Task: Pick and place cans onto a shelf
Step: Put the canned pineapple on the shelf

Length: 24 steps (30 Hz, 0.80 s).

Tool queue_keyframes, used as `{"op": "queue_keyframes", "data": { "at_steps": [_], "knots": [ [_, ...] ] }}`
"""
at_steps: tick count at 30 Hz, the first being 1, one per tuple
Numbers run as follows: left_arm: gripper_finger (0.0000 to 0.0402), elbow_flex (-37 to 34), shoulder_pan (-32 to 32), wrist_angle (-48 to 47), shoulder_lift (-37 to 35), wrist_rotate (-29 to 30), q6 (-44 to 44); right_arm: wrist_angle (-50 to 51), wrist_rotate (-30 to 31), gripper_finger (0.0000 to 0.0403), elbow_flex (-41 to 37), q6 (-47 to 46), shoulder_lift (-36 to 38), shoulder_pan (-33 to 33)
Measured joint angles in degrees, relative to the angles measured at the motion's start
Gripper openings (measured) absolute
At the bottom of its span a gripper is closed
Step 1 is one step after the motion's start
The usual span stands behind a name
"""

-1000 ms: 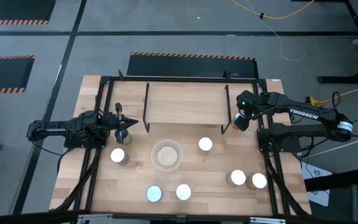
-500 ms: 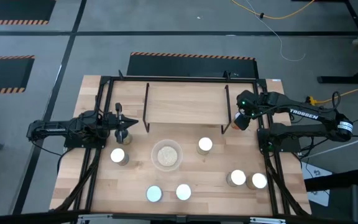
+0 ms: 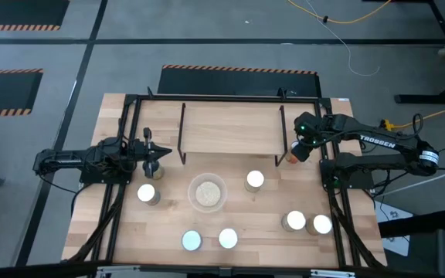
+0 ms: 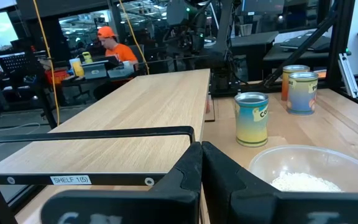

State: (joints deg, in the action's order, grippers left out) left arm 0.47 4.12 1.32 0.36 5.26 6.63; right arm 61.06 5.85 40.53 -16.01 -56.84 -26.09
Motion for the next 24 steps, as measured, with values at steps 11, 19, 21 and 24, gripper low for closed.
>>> {"op": "queue_keyframes", "data": {
  "at_steps": [11,19,21,24],
  "knots": [
    [0.0000,-0.01,-0.01,0.01,0.01,-0.02,0.00,0.03,-0.09,0.0015,-0.04,0.00,0.00,0.00],
    [0.0000,0.00,0.00,0.01,0.01,-0.02,-0.02,0.07,1.26,0.0005,-0.04,-0.25,-0.02,0.06],
    [0.0000,-0.02,-0.02,0.02,0.02,-0.02,0.00,0.09,1.49,0.0003,-0.04,-0.26,0.00,0.04],
    [0.0000,0.00,-0.01,0.01,0.01,-0.02,0.00,0.07,1.62,0.0003,-0.04,-0.23,0.11,0.04]
  ]
}}
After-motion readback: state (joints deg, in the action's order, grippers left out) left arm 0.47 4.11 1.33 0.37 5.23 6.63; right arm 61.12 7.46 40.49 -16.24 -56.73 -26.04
